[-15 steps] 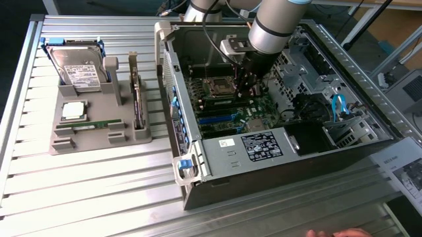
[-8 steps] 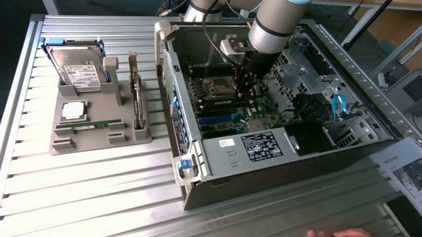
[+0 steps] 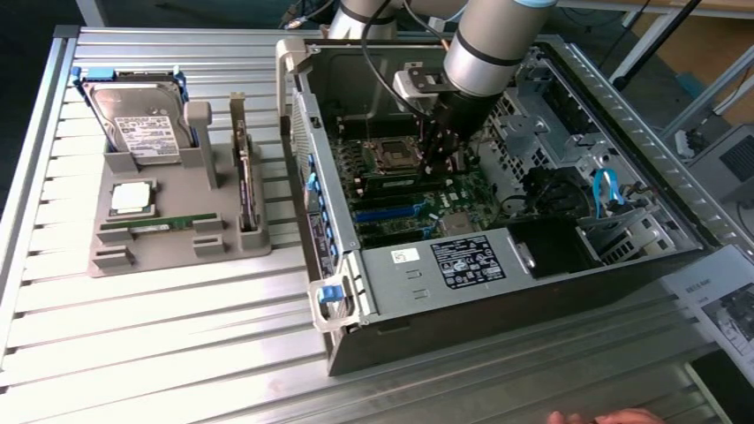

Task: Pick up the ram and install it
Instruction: 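Insert the ram into the slot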

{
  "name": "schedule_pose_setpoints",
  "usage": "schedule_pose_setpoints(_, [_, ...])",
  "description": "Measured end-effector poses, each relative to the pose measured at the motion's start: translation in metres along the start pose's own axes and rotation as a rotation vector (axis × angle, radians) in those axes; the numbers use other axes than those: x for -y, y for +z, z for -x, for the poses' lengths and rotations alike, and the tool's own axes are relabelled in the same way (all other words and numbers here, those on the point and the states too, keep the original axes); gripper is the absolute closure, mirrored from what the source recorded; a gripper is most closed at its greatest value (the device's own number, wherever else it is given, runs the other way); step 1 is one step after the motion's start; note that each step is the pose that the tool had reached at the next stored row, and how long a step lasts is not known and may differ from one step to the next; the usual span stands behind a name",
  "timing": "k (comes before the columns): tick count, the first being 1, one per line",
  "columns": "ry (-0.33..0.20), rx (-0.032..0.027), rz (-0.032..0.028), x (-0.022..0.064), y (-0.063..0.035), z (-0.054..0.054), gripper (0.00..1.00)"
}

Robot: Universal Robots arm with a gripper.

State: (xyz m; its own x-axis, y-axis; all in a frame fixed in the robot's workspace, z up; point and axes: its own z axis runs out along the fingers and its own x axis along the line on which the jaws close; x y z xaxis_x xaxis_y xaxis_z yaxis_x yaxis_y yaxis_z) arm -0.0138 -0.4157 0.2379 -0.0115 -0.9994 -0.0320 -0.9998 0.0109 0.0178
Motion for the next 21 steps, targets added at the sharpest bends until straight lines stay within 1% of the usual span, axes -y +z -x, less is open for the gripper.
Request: schedule_pose_setpoints(21, [0.0, 0.0001, 0.0, 0.0001, 0.0035, -0.0001, 0.88])
